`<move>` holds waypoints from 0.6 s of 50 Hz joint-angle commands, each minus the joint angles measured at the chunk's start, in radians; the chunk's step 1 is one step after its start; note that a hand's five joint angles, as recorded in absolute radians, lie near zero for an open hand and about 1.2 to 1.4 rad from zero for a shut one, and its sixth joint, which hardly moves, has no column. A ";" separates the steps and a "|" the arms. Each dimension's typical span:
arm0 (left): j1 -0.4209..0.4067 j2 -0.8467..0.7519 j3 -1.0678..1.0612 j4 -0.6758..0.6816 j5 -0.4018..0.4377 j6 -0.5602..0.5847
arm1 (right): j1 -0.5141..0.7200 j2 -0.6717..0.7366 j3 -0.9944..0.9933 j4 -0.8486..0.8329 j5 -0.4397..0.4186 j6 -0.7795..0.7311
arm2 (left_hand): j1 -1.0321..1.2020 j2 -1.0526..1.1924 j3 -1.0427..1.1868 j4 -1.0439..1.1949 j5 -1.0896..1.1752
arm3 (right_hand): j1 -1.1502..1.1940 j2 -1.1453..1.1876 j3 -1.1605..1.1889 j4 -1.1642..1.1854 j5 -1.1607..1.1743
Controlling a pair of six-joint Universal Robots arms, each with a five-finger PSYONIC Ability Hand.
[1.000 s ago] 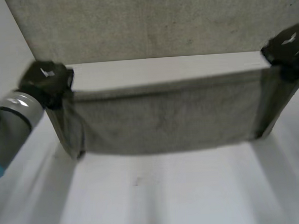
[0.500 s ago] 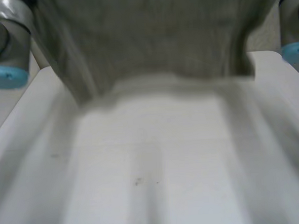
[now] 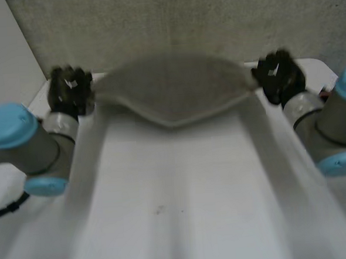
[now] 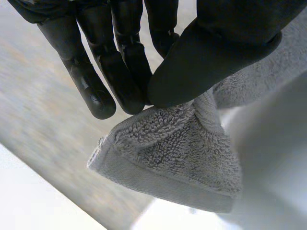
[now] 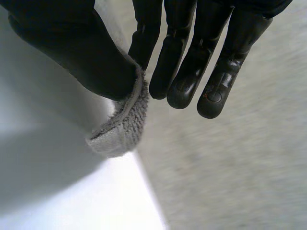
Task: Fold the towel.
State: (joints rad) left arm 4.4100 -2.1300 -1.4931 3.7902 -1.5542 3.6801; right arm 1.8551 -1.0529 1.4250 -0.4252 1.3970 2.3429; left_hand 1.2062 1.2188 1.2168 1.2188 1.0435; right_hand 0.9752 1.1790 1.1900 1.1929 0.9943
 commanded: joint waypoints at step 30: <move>-0.043 0.337 -0.239 -0.661 0.022 0.259 | -0.152 -0.231 0.112 0.674 0.030 -0.260 | 0.190 0.177 0.179 0.177 0.178 | 0.421 0.217 0.206 0.203 0.227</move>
State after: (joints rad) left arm 4.3634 -1.6531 -1.8286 2.9963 -1.5291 3.9368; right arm 1.6952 -1.3874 1.5861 0.4421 1.4174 2.0327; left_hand 1.2062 1.2188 1.2169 1.2189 1.0434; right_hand 0.9752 1.1792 1.1901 1.1929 0.9944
